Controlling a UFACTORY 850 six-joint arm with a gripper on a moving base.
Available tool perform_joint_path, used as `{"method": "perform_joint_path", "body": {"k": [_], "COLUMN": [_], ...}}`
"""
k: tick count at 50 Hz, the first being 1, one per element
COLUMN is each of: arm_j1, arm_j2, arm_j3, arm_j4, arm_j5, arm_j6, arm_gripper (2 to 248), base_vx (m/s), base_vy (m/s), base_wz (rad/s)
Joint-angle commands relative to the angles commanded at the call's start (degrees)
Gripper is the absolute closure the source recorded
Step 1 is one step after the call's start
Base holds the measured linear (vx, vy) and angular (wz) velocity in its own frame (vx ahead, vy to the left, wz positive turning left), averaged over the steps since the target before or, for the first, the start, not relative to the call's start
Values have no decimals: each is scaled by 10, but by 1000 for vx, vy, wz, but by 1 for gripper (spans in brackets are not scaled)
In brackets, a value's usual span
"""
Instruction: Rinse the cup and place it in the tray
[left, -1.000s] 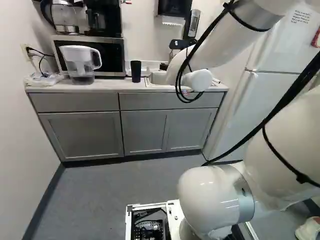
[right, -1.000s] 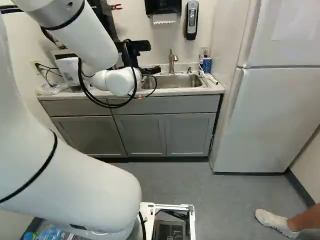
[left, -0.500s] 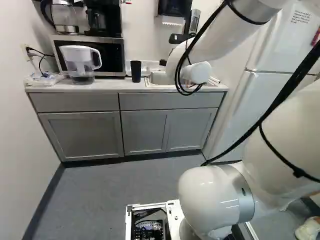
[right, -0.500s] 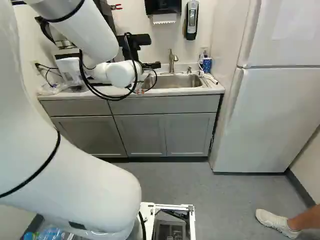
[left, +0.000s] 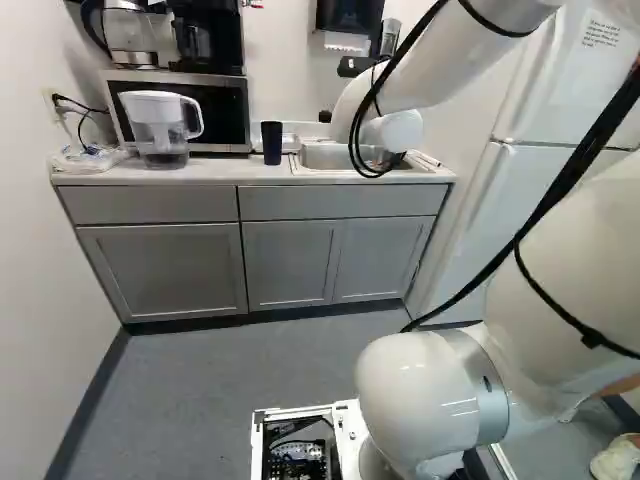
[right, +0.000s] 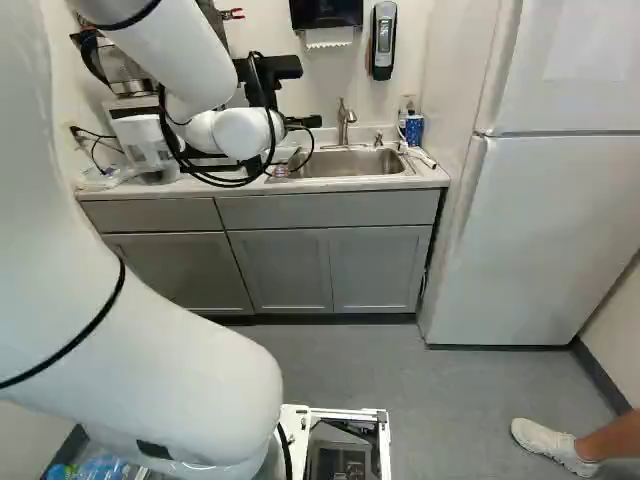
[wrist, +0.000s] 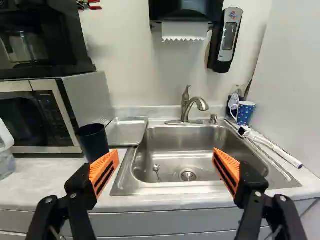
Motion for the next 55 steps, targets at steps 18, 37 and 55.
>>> {"method": "perform_joint_path", "body": {"k": [18,37,55], "arm_j1": [0,0,0], "arm_j2": [-6,-13,-12], "arm_j3": [-27,-56,-77], "arm_j4": [0,0,0], "arm_j5": [-23,-46,-47], "arm_j6": [0,0,0], "arm_gripper": [3,3,3], "base_vx": [0,0,0], "base_vy": [0,0,0], "base_wz": [0,0,0]}}
